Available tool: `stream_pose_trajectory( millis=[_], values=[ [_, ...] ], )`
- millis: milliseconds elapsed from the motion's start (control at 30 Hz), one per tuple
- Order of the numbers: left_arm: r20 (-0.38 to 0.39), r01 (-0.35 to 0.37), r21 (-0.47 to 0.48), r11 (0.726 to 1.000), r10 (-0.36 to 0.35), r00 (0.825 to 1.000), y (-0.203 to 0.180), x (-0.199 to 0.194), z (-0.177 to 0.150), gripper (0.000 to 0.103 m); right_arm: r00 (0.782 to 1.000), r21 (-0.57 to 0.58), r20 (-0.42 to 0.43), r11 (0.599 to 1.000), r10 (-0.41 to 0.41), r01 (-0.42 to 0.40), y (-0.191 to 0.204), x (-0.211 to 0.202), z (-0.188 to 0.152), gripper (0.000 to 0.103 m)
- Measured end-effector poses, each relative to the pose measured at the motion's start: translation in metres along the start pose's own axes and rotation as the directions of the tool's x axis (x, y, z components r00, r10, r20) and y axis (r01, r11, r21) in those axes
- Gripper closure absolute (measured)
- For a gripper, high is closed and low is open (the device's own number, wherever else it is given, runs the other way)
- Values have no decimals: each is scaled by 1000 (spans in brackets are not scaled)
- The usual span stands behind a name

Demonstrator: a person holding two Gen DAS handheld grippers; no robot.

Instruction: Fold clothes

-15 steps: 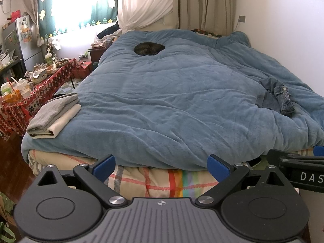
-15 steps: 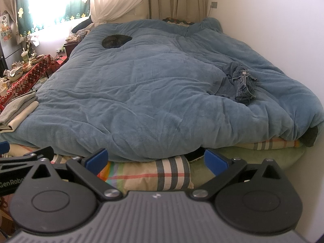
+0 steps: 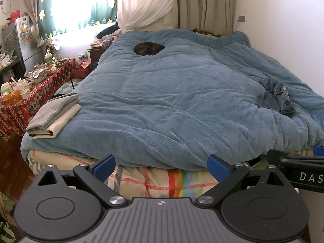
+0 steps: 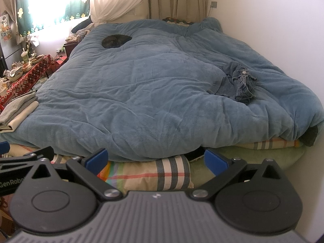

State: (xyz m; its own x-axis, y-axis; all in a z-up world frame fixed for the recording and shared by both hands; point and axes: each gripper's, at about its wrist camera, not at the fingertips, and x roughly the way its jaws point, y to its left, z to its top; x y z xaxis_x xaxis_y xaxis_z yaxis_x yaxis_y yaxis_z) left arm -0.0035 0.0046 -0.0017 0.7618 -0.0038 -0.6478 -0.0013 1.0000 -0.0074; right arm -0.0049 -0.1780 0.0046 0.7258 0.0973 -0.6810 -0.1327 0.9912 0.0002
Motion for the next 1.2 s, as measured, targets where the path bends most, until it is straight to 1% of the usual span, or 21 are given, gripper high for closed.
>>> stream_pose_trajectory(
  millis=[900, 1200],
  values=[
    [-3, 11, 8, 1000, -11, 1000, -4, 2, 1, 5, 1000, 4, -1, 1000, 1, -1, 0, 0, -1, 1],
    [-8, 18, 8, 1000, -18, 1000, -8, 9, 0, 5, 1000, 18, -8, 1000, 3, -2, -3, 5, -1, 1]
  ],
)
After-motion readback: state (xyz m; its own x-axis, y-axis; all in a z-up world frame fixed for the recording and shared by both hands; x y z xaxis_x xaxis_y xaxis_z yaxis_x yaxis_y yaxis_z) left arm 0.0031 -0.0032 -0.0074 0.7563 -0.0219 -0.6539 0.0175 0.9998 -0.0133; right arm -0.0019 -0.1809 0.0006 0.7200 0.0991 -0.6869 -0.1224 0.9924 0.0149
